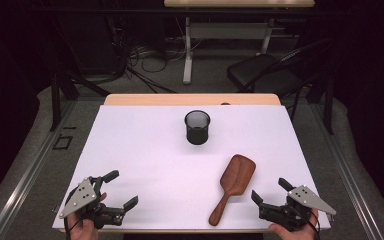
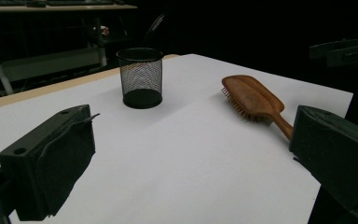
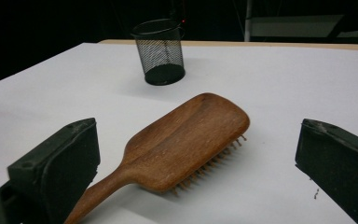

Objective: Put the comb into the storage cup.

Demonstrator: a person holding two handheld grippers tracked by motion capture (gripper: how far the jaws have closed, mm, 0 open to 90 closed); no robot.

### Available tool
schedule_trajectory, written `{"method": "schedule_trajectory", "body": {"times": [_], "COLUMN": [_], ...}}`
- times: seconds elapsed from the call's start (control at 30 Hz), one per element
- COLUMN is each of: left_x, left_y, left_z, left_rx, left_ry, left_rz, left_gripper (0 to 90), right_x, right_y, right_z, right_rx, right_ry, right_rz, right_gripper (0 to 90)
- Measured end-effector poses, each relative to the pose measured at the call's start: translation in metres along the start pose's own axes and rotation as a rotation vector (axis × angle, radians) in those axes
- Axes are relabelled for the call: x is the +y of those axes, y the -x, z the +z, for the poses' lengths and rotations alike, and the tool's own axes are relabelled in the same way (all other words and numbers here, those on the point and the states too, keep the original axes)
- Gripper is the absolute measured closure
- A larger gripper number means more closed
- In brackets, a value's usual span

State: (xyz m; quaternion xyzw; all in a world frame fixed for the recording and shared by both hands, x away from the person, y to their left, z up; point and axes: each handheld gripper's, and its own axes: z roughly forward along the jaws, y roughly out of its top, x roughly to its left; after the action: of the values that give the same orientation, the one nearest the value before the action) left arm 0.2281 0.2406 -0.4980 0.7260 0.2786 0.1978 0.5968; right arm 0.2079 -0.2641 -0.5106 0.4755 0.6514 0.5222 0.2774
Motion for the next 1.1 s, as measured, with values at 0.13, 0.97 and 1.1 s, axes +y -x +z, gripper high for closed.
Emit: {"method": "schedule_trajectory", "body": {"times": [0.13,0.97,1.1], "left_x": [0.000,-0.001,-0.001], "left_y": [0.001,0.002,0.003], "left_z": [0.000,0.001,0.000], "left_rx": [0.004,0.012,0.012], "left_ry": [-0.006,-0.012,-0.014], "left_rz": [0.003,0.004,0.002], "left_gripper": [0.4,0.4,0.4], "right_x": [0.000,0.007,0.009], "right_y": [-0.007,-0.040,-0.047], "right_z": [0.004,0.031,0.034], "right_rx": [0.023,0.111,0.137], "right_ry": [-0.011,-0.109,-0.124], "right_rz": [-0.031,-0.105,-0.101], "right_gripper": [0.0,28.1,34.9]}}
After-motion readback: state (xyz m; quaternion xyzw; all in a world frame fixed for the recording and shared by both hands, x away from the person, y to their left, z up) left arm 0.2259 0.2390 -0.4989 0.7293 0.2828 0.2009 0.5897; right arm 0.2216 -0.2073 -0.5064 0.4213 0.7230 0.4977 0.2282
